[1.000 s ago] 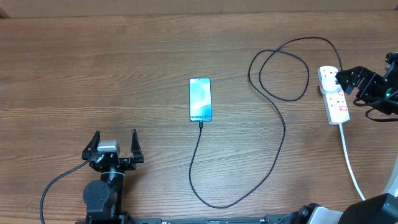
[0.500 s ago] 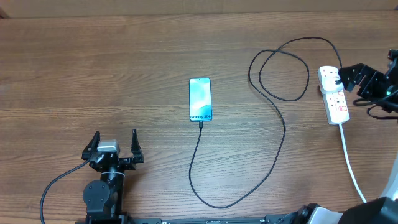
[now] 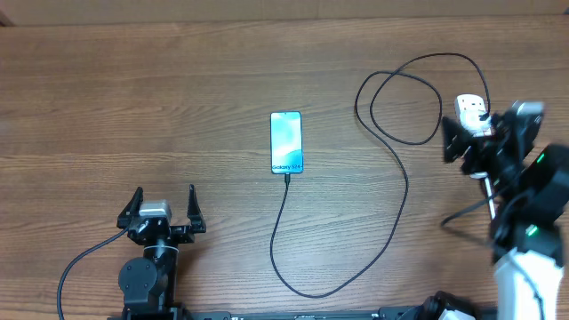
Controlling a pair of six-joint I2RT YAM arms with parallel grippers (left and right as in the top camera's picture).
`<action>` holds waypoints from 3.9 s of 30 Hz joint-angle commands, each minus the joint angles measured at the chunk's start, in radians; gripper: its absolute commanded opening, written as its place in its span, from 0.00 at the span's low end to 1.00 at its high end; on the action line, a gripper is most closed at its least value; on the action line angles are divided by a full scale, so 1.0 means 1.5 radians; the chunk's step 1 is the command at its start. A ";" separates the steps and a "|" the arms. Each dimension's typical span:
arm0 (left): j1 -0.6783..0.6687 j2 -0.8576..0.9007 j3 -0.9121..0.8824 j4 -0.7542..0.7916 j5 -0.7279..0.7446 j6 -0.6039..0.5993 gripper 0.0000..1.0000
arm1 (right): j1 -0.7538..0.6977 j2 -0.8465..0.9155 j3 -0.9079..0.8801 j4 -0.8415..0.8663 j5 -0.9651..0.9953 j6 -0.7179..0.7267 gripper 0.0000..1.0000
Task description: Plug charger to phone and switch on socket
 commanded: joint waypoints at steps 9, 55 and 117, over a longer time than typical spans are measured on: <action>0.004 -0.007 -0.002 -0.001 0.007 0.013 1.00 | 0.068 -0.284 -0.316 0.248 0.002 0.002 1.00; 0.004 -0.007 -0.002 -0.001 0.007 0.012 1.00 | 0.169 -0.638 -0.439 0.027 0.309 0.103 1.00; 0.004 -0.007 -0.002 -0.001 0.007 0.013 1.00 | 0.169 -0.638 -0.439 0.027 0.309 0.103 1.00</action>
